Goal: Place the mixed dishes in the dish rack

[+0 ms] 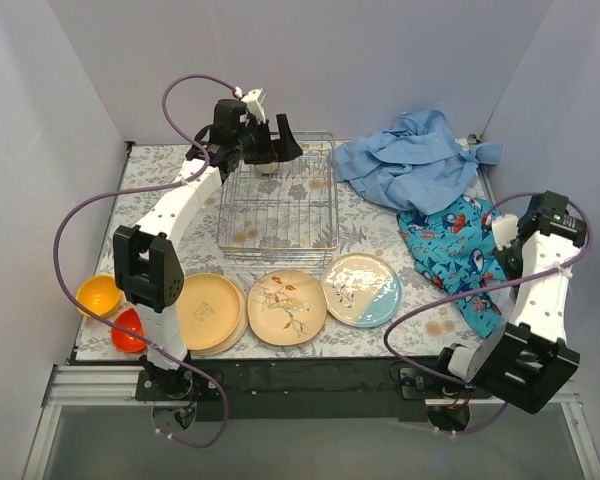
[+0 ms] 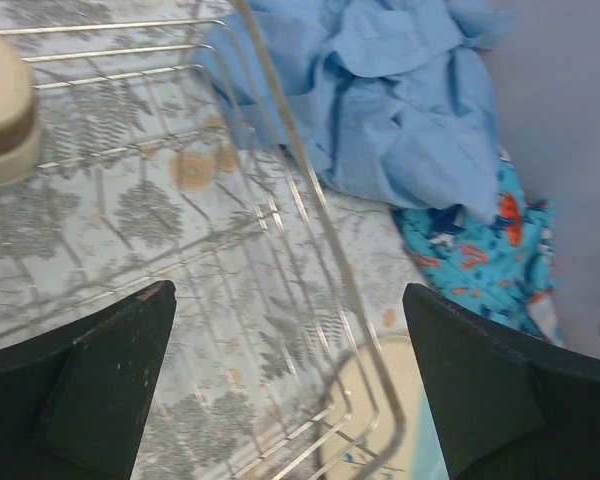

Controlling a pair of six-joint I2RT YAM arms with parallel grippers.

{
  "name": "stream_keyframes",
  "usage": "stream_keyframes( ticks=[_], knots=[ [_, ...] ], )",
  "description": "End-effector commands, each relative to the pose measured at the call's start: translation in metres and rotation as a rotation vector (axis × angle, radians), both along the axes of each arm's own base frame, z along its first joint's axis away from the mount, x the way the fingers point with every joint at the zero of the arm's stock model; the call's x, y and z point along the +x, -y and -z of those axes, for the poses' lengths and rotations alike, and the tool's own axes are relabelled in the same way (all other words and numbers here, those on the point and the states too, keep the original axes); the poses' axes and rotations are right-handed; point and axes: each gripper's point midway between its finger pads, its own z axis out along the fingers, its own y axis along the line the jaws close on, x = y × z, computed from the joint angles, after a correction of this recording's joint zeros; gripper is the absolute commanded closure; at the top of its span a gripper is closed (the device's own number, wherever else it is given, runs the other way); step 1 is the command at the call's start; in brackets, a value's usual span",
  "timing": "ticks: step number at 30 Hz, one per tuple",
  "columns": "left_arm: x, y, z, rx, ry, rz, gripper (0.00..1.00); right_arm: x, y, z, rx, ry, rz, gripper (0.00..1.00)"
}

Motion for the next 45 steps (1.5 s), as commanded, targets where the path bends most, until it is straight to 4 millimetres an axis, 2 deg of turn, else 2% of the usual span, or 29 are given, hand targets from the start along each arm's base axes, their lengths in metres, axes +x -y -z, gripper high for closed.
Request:
stream_keyframes(
  ticks=[1, 2, 3, 4, 5, 6, 7, 8, 9, 13, 14, 15, 16, 17, 18, 19, 20, 21, 23, 29, 37, 45],
  knots=[
    [-0.023, 0.035, -0.042, -0.292, -0.118, 0.14, 0.02, 0.05, -0.02, -0.071, -0.085, 0.261, -0.178, 0.99],
    [-0.027, 0.043, -0.049, -0.394, -0.192, 0.149, 0.02, 0.06, -0.029, -0.08, -0.099, 0.31, -0.193, 0.99],
    [-0.033, 0.051, -0.043, -0.452, -0.27, 0.189, 0.02, 0.082, -0.049, -0.095, -0.133, 0.407, -0.282, 0.99],
    [-0.037, 0.053, -0.042, -0.501, -0.325, 0.206, 0.02, 0.093, -0.061, -0.104, -0.149, 0.466, -0.325, 0.99],
    [-0.037, 0.058, -0.055, -0.574, -0.303, 0.255, 0.02, 0.103, -0.074, -0.109, -0.173, 0.517, -0.374, 0.99],
    [-0.053, 0.062, -0.041, -0.665, -0.454, 0.291, 0.02, 0.125, -0.096, -0.13, -0.227, 0.651, -0.448, 0.99],
    [-0.054, 0.062, -0.044, -0.726, -0.484, 0.307, 0.02, 0.134, -0.108, -0.136, -0.252, 0.703, -0.486, 0.99],
    [-0.052, 0.063, -0.053, -0.774, -0.446, 0.34, 0.02, 0.141, -0.118, -0.13, -0.282, 0.726, -0.526, 0.99],
    [-0.049, 0.063, -0.055, -0.784, -0.457, 0.328, 0.02, 0.158, -0.137, -0.151, -0.343, 0.861, -0.553, 0.99],
    [-0.038, 0.067, -0.06, -0.817, -0.471, 0.269, 0.02, 0.185, -0.181, -0.176, -0.437, 1.14, -0.603, 0.99],
    [-0.039, 0.069, -0.063, -0.824, -0.476, 0.254, 0.02, 0.191, -0.193, -0.194, -0.429, 1.263, -0.57, 0.99],
    [-0.039, 0.071, -0.063, -0.832, -0.487, 0.239, 0.02, 0.192, -0.207, -0.187, -0.431, 1.297, -0.595, 0.99],
    [-0.042, 0.076, -0.065, -0.853, -0.519, 0.225, 0.02, 0.193, -0.215, -0.19, -0.445, 1.333, -0.627, 0.99],
    [-0.044, 0.078, -0.068, -0.861, -0.52, 0.217, 0.02, 0.194, -0.224, -0.204, -0.427, 1.425, -0.612, 0.99],
    [-0.047, 0.081, -0.071, -0.863, -0.516, 0.224, 0.02, 0.194, -0.242, -0.205, -0.4, 1.463, -0.661, 0.99],
    [-0.051, 0.088, -0.072, -0.865, -0.511, 0.24, 0.02, 0.193, -0.25, -0.198, -0.413, 1.47, -0.703, 0.99],
    [-0.052, 0.09, -0.075, -0.874, -0.51, 0.243, 0.02, 0.191, -0.262, -0.208, -0.386, 1.538, -0.698, 0.99],
    [-0.052, 0.093, -0.074, -0.876, -0.515, 0.248, 0.02, 0.193, -0.271, -0.203, -0.382, 1.542, -0.72, 0.99],
    [-0.052, 0.096, -0.078, -0.881, -0.496, 0.266, 0.02, 0.194, -0.281, -0.205, -0.369, 1.582, -0.709, 0.99],
    [-0.055, 0.107, -0.077, -0.894, -0.497, 0.298, 0.02, 0.197, -0.32, -0.192, -0.31, 1.59, -0.761, 0.99],
    [-0.057, 0.113, -0.084, -0.91, -0.494, 0.334, 0.02, 0.203, -0.342, -0.174, -0.28, 1.557, -0.781, 0.99],
    [-0.058, 0.116, -0.072, -0.903, -0.545, 0.315, 0.03, 0.211, -0.363, -0.17, -0.261, 1.561, -0.793, 0.99]
  ],
)
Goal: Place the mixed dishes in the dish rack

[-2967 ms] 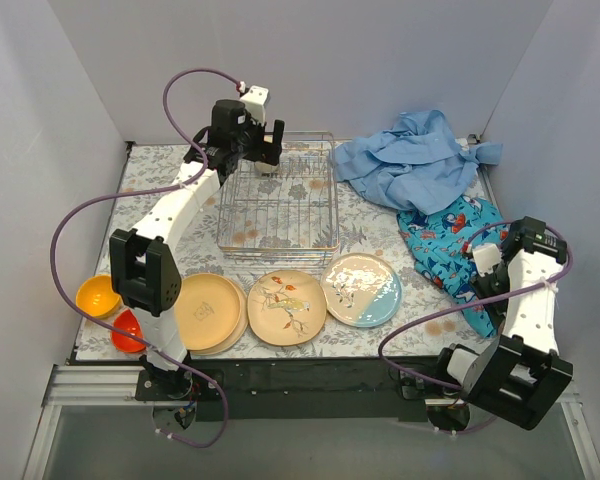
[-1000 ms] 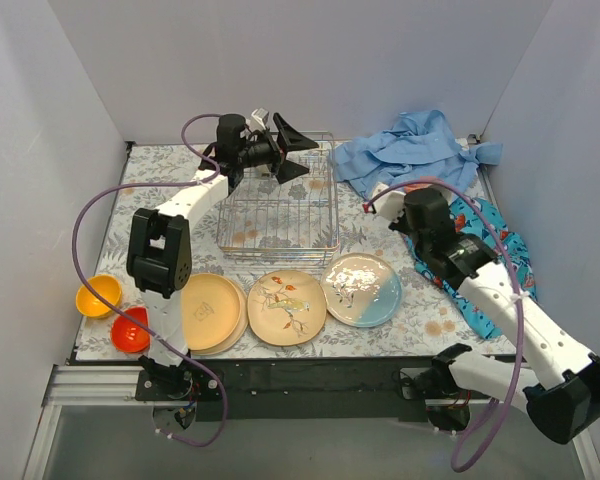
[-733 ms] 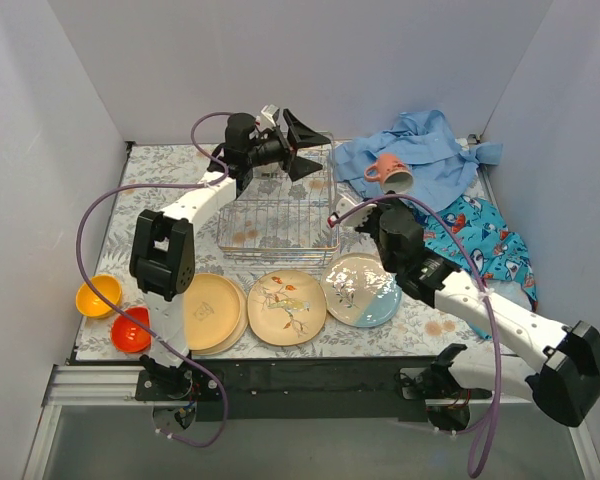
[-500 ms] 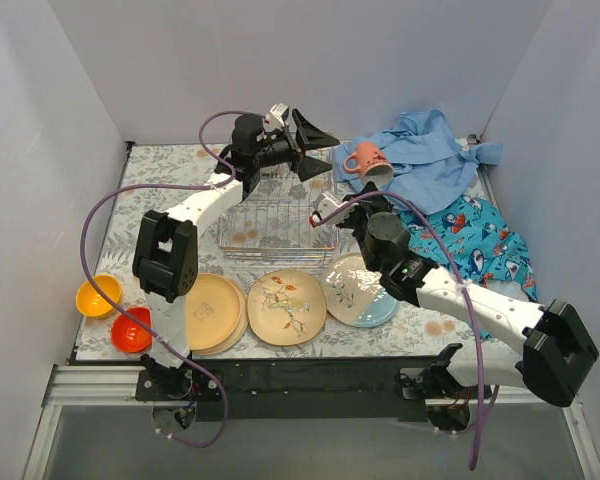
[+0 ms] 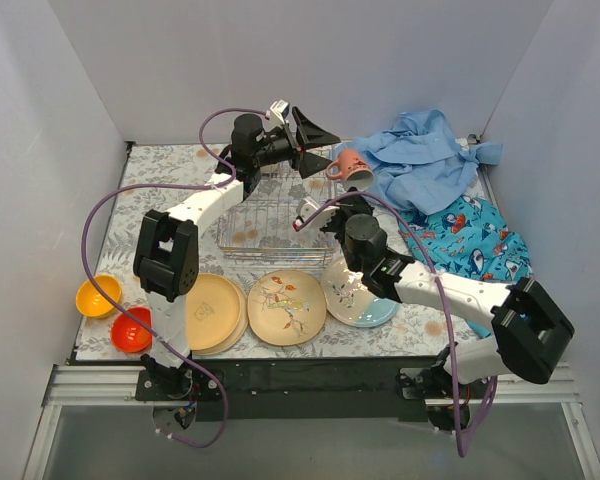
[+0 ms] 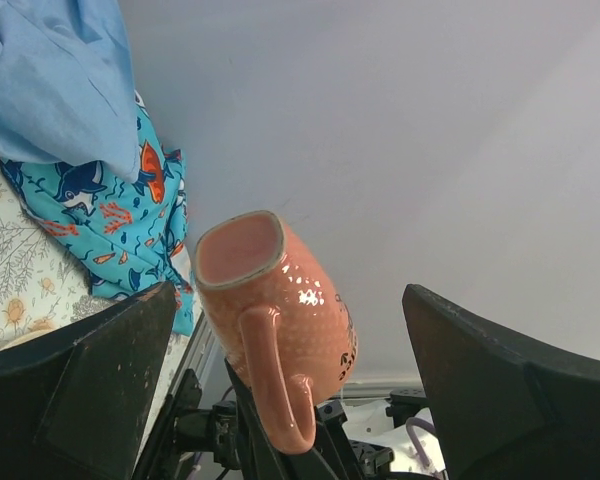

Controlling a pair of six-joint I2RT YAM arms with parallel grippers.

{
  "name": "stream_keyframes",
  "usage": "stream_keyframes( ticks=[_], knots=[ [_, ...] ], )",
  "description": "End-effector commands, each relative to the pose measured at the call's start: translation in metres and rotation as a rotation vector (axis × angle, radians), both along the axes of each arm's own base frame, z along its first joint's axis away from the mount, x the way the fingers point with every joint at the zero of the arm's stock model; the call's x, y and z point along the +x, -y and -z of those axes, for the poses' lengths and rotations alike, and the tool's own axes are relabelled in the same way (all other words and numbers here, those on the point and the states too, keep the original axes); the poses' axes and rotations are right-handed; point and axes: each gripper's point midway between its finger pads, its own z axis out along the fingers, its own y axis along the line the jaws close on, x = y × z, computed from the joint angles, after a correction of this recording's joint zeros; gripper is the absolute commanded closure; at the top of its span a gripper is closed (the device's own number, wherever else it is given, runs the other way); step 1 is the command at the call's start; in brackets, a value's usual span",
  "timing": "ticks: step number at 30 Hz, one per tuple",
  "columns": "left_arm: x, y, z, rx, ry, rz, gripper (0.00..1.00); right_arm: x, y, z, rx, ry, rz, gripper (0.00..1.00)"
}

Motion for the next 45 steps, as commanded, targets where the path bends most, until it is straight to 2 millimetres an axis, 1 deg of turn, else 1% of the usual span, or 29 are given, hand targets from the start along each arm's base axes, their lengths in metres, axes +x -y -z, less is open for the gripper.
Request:
stream_keyframes(
  ticks=[1, 5, 10, 12, 14, 19, 24, 26, 29, 30, 32, 36, 37, 38, 40, 42, 44, 45],
  knots=[
    [-0.007, 0.003, -0.022, -0.062, -0.111, 0.02, 0.03, 0.003, -0.009, -0.057, 0.18, 0.132, 0.005, 0.99],
    [-0.008, 0.004, -0.023, -0.064, -0.108, 0.023, 0.05, 0.003, -0.015, -0.057, 0.182, 0.14, -0.007, 0.99],
    [-0.009, 0.006, -0.02, -0.059, -0.118, 0.033, 0.1, 0.003, -0.024, -0.055, 0.182, 0.147, -0.03, 0.99],
    [-0.009, 0.007, -0.019, -0.056, -0.118, 0.034, 0.11, 0.001, -0.033, -0.054, 0.183, 0.151, -0.052, 0.99],
    [-0.01, 0.007, -0.02, -0.058, -0.111, 0.039, 0.13, 0.002, -0.039, -0.051, 0.182, 0.146, -0.06, 0.99],
    [-0.014, 0.008, -0.026, -0.068, -0.078, 0.053, 0.2, 0.004, -0.041, -0.044, 0.167, 0.134, -0.054, 0.99],
    [-0.017, 0.009, -0.03, -0.077, -0.054, 0.062, 0.31, 0.004, -0.042, -0.035, 0.15, 0.116, -0.056, 0.99],
    [-0.019, 0.009, -0.035, -0.086, -0.026, 0.07, 0.36, 0.004, -0.043, -0.032, 0.142, 0.103, -0.061, 0.99],
    [-0.02, 0.01, -0.041, -0.094, 0.01, 0.076, 0.4, 0.004, -0.046, -0.025, 0.121, 0.081, -0.072, 0.99],
    [-0.021, 0.011, -0.041, -0.093, 0.023, 0.08, 0.44, 0.004, -0.047, -0.025, 0.12, 0.079, -0.075, 0.99],
    [-0.023, 0.012, -0.042, -0.094, 0.036, 0.086, 0.47, 0.003, -0.049, -0.023, 0.115, 0.071, -0.085, 0.99],
    [-0.026, 0.016, -0.042, -0.094, 0.054, 0.098, 0.56, 0.003, -0.054, -0.017, 0.099, 0.052, -0.099, 0.99],
    [-0.026, 0.017, -0.041, -0.092, 0.059, 0.096, 0.62, 0.003, -0.055, -0.014, 0.092, 0.045, -0.104, 0.99],
    [-0.025, 0.017, -0.041, -0.089, 0.063, 0.096, 0.64, 0.002, -0.056, -0.014, 0.089, 0.043, -0.108, 0.99],
    [-0.025, 0.018, -0.039, -0.084, 0.062, 0.094, 0.73, 0.002, -0.057, -0.011, 0.082, 0.032, -0.11, 0.99],
    [-0.024, 0.018, -0.037, -0.078, 0.061, 0.09, 0.77, 0.003, -0.057, -0.009, 0.075, 0.025, -0.109, 0.99],
    [-0.022, 0.018, -0.038, -0.073, 0.087, 0.087, 0.83, 0.004, -0.057, -0.001, 0.05, -0.008, -0.095, 0.99],
    [-0.019, 0.018, -0.037, -0.069, 0.097, 0.082, 0.83, 0.004, -0.055, 0.002, 0.037, -0.021, -0.083, 0.99]
  ],
)
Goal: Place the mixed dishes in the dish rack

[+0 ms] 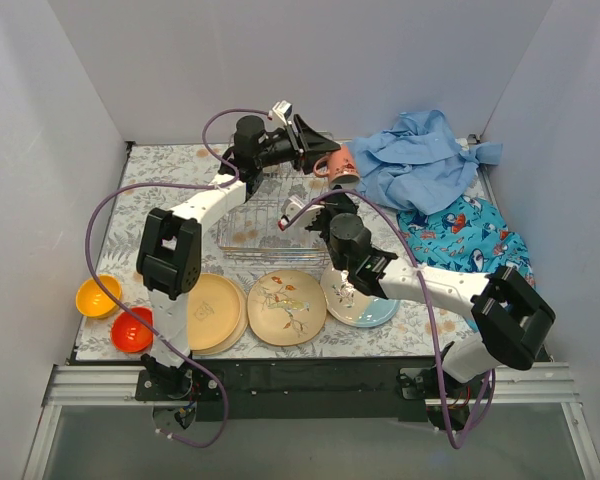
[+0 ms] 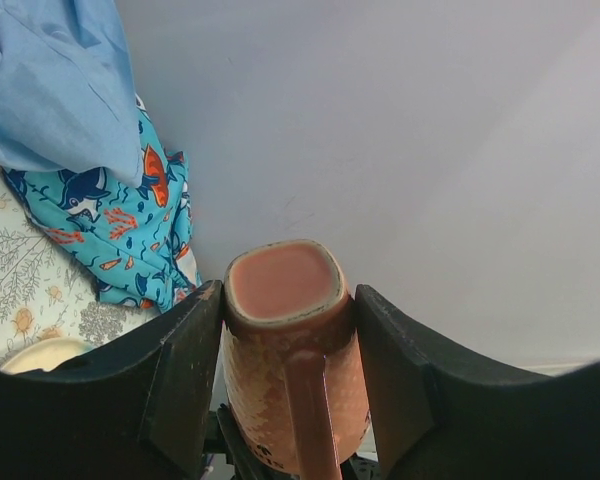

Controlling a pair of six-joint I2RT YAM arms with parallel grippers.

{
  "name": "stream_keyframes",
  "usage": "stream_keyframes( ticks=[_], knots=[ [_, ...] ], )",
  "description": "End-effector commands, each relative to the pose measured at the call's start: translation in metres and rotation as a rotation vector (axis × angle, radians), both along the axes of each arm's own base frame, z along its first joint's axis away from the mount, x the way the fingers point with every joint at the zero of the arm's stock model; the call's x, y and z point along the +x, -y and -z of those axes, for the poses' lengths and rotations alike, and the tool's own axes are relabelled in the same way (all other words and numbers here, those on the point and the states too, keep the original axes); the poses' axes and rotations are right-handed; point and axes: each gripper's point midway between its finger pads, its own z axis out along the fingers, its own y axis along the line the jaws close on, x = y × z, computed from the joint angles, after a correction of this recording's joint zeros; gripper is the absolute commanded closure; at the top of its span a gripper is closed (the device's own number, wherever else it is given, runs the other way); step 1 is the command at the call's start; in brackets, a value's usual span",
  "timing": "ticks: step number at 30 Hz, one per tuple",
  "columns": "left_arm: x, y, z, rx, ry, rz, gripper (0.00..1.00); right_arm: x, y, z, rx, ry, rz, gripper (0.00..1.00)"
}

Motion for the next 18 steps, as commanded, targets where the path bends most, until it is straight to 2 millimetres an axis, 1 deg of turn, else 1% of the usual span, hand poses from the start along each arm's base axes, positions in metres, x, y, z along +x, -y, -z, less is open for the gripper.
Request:
stream_keyframes(
  ticks=[1, 2, 3, 4, 5, 6, 7, 8, 9, 10, 11, 12, 13, 14, 15, 16, 17, 18],
  knots=[
    [-0.016, 0.012, -0.045, -0.06, 0.096, 0.06, 0.84, -0.001, -0.017, 0.004, -0.018, -0.063, -0.031, 0.94],
    [-0.012, 0.011, -0.045, -0.052, 0.125, 0.054, 0.86, -0.002, -0.014, 0.005, -0.013, -0.08, -0.02, 0.87],
    [-0.005, 0.01, -0.04, -0.045, 0.139, 0.045, 0.87, -0.003, -0.013, 0.007, -0.019, -0.092, -0.018, 0.73],
    [-0.001, 0.009, -0.04, -0.04, 0.158, 0.041, 0.87, -0.005, -0.011, 0.013, -0.042, -0.118, -0.02, 0.66],
    [0.007, 0.006, -0.045, -0.033, 0.214, 0.024, 0.88, -0.008, -0.01, 0.013, -0.033, -0.135, -0.033, 0.58],
    [0.013, 0.004, -0.044, -0.026, 0.232, 0.015, 0.89, -0.01, -0.01, 0.015, -0.034, -0.152, -0.038, 0.45],
    [0.022, 0.005, -0.036, -0.013, 0.234, 0.005, 0.89, -0.012, -0.007, 0.023, -0.066, -0.186, -0.035, 0.39],
    [0.029, 0.002, -0.041, -0.012, 0.267, -0.009, 0.89, -0.014, -0.005, 0.023, -0.069, -0.199, -0.034, 0.34],
    [0.036, 0.0, -0.039, 0.005, 0.307, -0.025, 0.89, -0.016, -0.003, 0.025, -0.06, -0.219, -0.031, 0.26],
    [0.043, 0.002, -0.028, 0.027, 0.319, -0.032, 0.89, -0.019, 0.001, 0.031, -0.087, -0.25, -0.029, 0.23],
    [0.049, 0.0, -0.038, 0.029, 0.365, -0.043, 0.89, -0.022, 0.004, 0.029, -0.082, -0.258, -0.031, 0.21],
    [0.054, 0.0, -0.034, 0.057, 0.406, -0.055, 0.89, -0.026, 0.008, 0.036, -0.096, -0.288, -0.028, 0.18],
    [0.059, 0.0, -0.033, 0.07, 0.429, -0.063, 0.89, -0.029, 0.012, 0.032, -0.085, -0.293, -0.029, 0.17],
    [0.067, -0.001, -0.025, 0.087, 0.437, -0.073, 0.9, -0.031, 0.016, 0.035, -0.088, -0.305, -0.026, 0.17],
    [0.072, -0.002, -0.029, 0.095, 0.464, -0.084, 0.9, -0.034, 0.02, 0.038, -0.1, -0.322, -0.02, 0.16],
    [0.076, -0.003, -0.028, 0.112, 0.51, -0.091, 0.9, -0.035, 0.023, 0.04, -0.091, -0.334, -0.014, 0.16],
    [0.083, -0.003, -0.02, 0.136, 0.528, -0.1, 0.9, -0.037, 0.028, 0.037, -0.08, -0.335, -0.01, 0.16],
    [0.087, -0.003, -0.026, 0.149, 0.556, -0.111, 0.9, -0.041, 0.033, 0.044, -0.097, -0.36, -0.002, 0.16]
  ],
)
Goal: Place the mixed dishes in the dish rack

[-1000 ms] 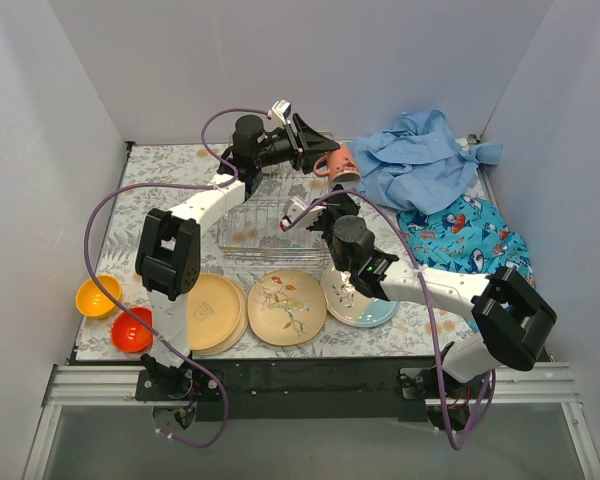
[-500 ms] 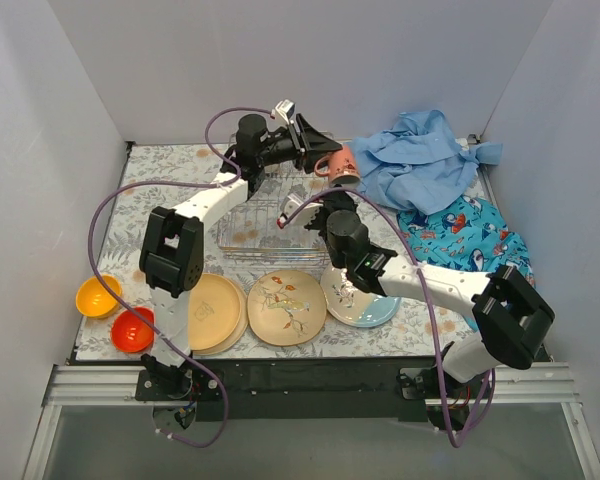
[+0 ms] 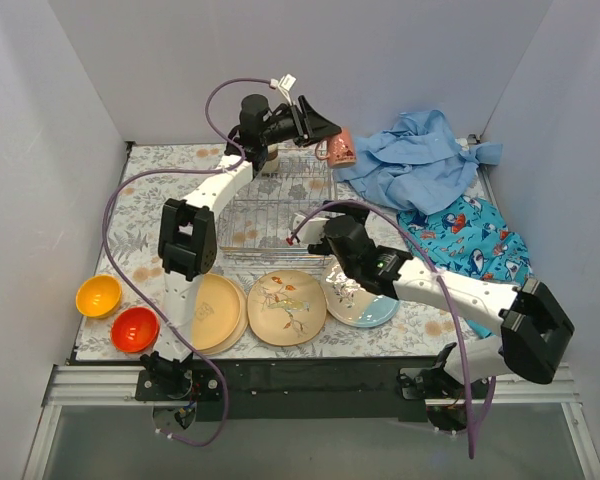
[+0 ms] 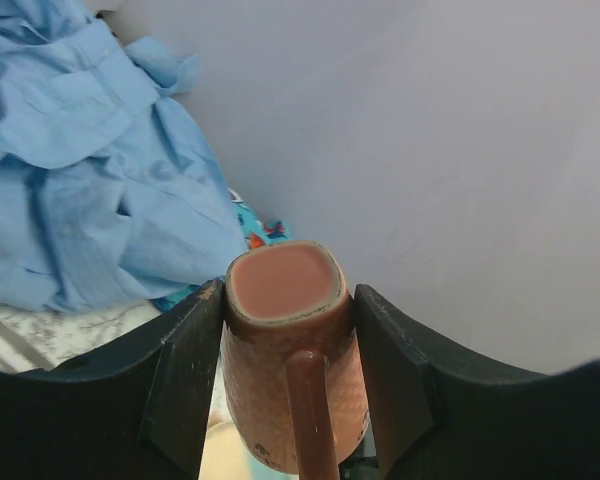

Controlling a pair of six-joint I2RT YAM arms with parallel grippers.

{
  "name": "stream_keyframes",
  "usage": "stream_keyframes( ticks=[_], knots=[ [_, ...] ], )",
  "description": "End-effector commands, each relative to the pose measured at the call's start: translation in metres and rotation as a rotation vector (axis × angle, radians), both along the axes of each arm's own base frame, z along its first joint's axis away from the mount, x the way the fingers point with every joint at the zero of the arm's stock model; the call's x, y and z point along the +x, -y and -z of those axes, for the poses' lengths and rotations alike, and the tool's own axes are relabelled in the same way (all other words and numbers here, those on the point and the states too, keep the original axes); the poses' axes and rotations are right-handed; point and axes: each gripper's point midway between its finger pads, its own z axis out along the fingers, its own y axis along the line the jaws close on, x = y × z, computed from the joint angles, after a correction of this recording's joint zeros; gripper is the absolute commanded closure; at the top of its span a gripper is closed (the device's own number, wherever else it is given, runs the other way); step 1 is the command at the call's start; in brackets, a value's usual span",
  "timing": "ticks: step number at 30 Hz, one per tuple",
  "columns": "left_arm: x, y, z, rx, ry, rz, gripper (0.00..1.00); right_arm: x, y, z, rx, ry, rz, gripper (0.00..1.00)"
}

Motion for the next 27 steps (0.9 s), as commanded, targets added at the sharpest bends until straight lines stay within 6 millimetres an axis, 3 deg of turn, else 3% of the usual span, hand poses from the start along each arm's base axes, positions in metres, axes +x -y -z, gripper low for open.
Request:
stream_keyframes(
  ticks=[1, 3, 8, 14, 20, 27],
  knots=[
    [0.022, -0.01, -0.026, 0.072, 0.25, -0.078, 0.91, -0.011, 0.019, -0.011, 0.064, -0.048, 0.043, 0.16],
    [0.033, -0.013, -0.019, 0.1, 0.283, -0.101, 0.91, -0.015, 0.025, -0.005, 0.05, -0.075, 0.063, 0.15],
    [0.061, -0.021, -0.032, 0.192, 0.495, -0.217, 0.92, -0.018, 0.04, 0.0, 0.057, -0.109, 0.115, 0.15],
    [0.092, -0.035, -0.014, 0.323, 0.614, -0.357, 0.93, -0.021, 0.049, 0.005, 0.037, -0.131, 0.136, 0.15],
    [0.132, -0.063, 0.005, 0.483, 0.715, -0.559, 0.93, -0.02, 0.053, 0.005, 0.024, -0.144, 0.149, 0.16],
    [0.154, -0.074, 0.028, 0.554, 0.751, -0.644, 0.92, -0.019, 0.057, 0.011, -0.001, -0.161, 0.162, 0.16]
  ],
)
